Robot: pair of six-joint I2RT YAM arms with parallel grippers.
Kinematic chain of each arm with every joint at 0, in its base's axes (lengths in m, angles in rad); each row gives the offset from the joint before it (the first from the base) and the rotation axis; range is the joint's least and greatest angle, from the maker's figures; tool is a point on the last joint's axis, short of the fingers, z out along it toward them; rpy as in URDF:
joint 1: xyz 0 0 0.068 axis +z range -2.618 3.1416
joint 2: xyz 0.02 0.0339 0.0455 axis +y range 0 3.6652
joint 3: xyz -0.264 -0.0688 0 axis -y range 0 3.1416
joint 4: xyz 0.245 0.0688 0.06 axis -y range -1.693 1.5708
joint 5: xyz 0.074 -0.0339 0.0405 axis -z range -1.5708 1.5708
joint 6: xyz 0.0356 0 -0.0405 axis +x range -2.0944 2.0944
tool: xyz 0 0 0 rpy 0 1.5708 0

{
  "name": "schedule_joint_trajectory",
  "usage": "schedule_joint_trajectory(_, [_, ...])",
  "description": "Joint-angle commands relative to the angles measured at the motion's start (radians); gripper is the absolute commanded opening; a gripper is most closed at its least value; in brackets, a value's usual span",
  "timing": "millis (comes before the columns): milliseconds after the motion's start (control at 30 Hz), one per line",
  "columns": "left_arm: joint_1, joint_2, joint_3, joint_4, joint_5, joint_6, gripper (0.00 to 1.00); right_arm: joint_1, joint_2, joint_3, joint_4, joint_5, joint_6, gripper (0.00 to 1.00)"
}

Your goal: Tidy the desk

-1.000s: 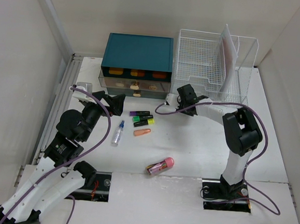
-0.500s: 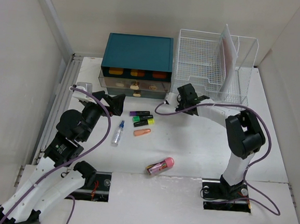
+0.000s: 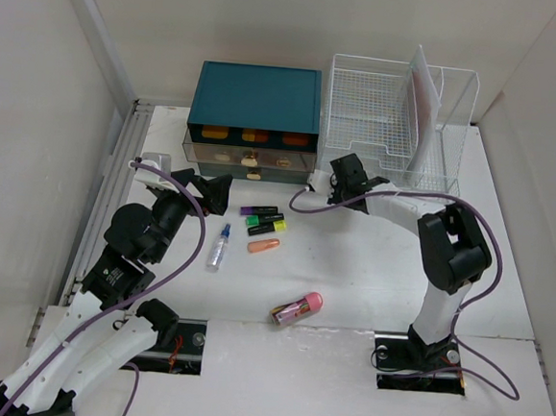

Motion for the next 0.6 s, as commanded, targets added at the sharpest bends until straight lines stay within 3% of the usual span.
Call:
schedule_joint_trajectory(0, [-0.002, -0.012, -0.003, 0.044, -0.006, 0.011, 0.99, -0.017, 0.015, 0.013, 0.054, 0.025, -0.029, 0.00])
schedule_joint_trajectory(567, [-0.002, -0.012, -0.003, 0.044, -0.015, 0.011, 0.99, -0.035, 0.066, 0.076, -0.038, -0.048, -0.076, 0.00])
